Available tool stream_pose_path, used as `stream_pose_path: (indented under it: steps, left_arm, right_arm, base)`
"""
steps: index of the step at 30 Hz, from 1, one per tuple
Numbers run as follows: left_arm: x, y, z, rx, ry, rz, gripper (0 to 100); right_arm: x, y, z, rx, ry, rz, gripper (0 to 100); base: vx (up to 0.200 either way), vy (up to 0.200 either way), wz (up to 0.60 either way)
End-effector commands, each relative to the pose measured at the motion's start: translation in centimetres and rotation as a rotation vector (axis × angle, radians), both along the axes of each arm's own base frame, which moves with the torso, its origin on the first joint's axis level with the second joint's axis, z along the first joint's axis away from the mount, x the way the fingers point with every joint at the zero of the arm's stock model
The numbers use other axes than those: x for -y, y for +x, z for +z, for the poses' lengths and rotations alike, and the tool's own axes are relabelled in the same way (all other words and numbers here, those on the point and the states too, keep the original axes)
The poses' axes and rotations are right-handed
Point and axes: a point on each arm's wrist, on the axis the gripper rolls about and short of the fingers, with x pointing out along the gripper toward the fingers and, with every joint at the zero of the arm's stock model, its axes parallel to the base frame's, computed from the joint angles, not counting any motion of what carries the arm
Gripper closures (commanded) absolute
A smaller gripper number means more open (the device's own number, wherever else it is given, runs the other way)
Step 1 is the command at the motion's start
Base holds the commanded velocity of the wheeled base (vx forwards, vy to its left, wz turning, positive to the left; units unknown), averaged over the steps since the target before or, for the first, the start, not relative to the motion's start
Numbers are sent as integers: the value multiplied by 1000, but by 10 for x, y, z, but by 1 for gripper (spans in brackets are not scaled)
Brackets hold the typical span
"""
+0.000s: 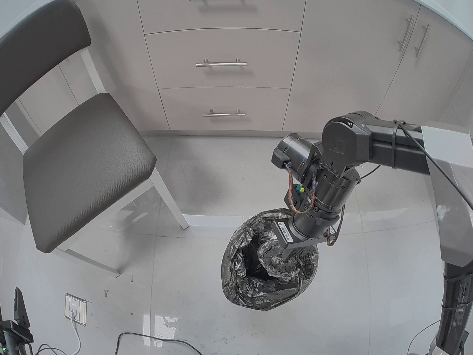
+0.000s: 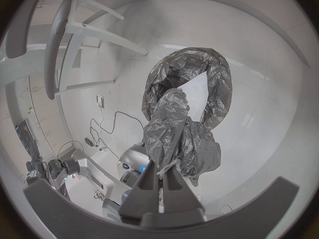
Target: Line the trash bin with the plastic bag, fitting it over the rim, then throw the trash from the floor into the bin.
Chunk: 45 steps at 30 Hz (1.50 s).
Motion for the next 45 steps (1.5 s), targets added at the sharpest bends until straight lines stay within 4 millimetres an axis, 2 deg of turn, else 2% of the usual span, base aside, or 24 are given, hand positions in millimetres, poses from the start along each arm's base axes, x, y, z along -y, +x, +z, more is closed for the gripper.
stream_pose_path:
  steps: [1, 33, 34, 45]
  left_arm:
    - [0, -1, 0, 16, -2, 1, 0]
    - [0, -1, 0, 19, -6, 1, 0]
    - [0, -1, 0, 19, -6, 1, 0]
    - [0, -1, 0, 22, -11, 2, 0]
  right_arm:
    - [-1, 0, -2, -5, -3, 2, 100]
    - [2, 4, -6, 19, -48, -15, 100]
    - [2, 4, -6, 18, -48, -17, 0]
    - [2, 4, -5, 18, -46, -18, 0]
  base:
    - [0, 0, 0]
    - [0, 0, 0]
    - [0, 0, 0]
    - [0, 0, 0]
